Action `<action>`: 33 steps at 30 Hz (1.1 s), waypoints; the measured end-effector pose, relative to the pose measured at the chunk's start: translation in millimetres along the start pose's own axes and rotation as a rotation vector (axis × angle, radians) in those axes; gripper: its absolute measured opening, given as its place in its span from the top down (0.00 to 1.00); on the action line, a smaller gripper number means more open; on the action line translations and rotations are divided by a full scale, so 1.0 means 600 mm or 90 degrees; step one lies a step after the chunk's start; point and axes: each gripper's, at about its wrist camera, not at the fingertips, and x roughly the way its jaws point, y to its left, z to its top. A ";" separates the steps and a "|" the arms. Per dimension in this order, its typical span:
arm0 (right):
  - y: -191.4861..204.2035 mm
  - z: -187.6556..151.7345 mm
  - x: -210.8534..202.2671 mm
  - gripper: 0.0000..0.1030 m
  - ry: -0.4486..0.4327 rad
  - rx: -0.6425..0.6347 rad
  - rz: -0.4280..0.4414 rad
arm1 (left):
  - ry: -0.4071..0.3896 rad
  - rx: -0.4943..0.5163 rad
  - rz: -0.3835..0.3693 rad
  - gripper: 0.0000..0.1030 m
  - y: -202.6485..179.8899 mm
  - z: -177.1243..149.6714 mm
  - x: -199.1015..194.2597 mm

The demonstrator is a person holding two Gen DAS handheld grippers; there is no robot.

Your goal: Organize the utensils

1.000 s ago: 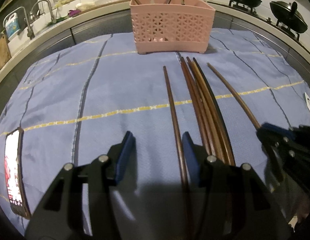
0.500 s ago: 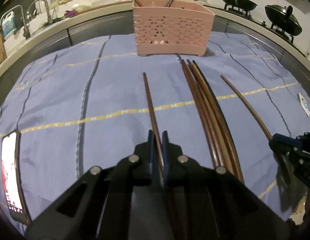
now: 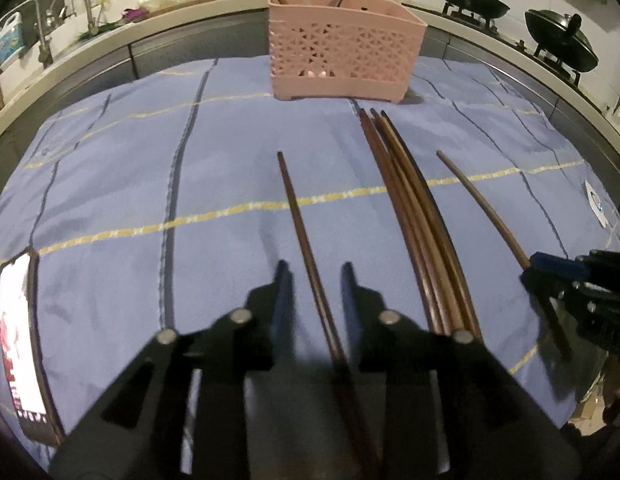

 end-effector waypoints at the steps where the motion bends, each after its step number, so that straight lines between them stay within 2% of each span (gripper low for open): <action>1: 0.000 0.004 0.002 0.71 -0.001 -0.002 -0.002 | 0.001 0.001 0.000 0.68 -0.002 0.006 0.004; 3: 0.001 0.015 0.009 0.67 -0.005 -0.007 -0.010 | 0.001 0.004 0.006 0.68 -0.003 0.016 0.012; 9: 0.000 0.057 0.036 0.67 -0.010 -0.028 -0.029 | 0.003 0.008 0.039 0.68 0.006 0.050 0.038; 15: 0.004 0.100 0.066 0.67 -0.021 -0.053 -0.039 | -0.008 0.004 0.048 0.68 0.006 0.078 0.060; 16: 0.007 0.103 0.069 0.74 -0.028 -0.062 -0.041 | -0.013 0.008 0.048 0.74 0.003 0.079 0.061; 17: 0.011 0.106 0.072 0.90 -0.032 -0.071 -0.032 | -0.017 0.014 0.041 0.81 -0.001 0.080 0.063; 18: 0.013 0.108 0.072 0.95 -0.029 -0.072 -0.025 | -0.020 0.021 0.028 0.92 -0.006 0.080 0.063; 20: 0.015 0.110 0.073 0.95 -0.024 -0.074 -0.018 | -0.020 0.029 0.036 0.94 -0.015 0.081 0.064; 22: 0.016 0.109 0.067 0.95 -0.022 -0.068 -0.006 | -0.012 0.017 0.015 0.94 -0.014 0.083 0.061; 25: 0.013 0.113 0.032 0.95 -0.062 -0.052 0.009 | -0.034 -0.005 -0.007 0.94 -0.006 0.087 0.036; 33: 0.018 0.138 -0.100 0.95 -0.219 -0.032 0.034 | -0.164 -0.040 -0.046 0.94 0.010 0.121 -0.095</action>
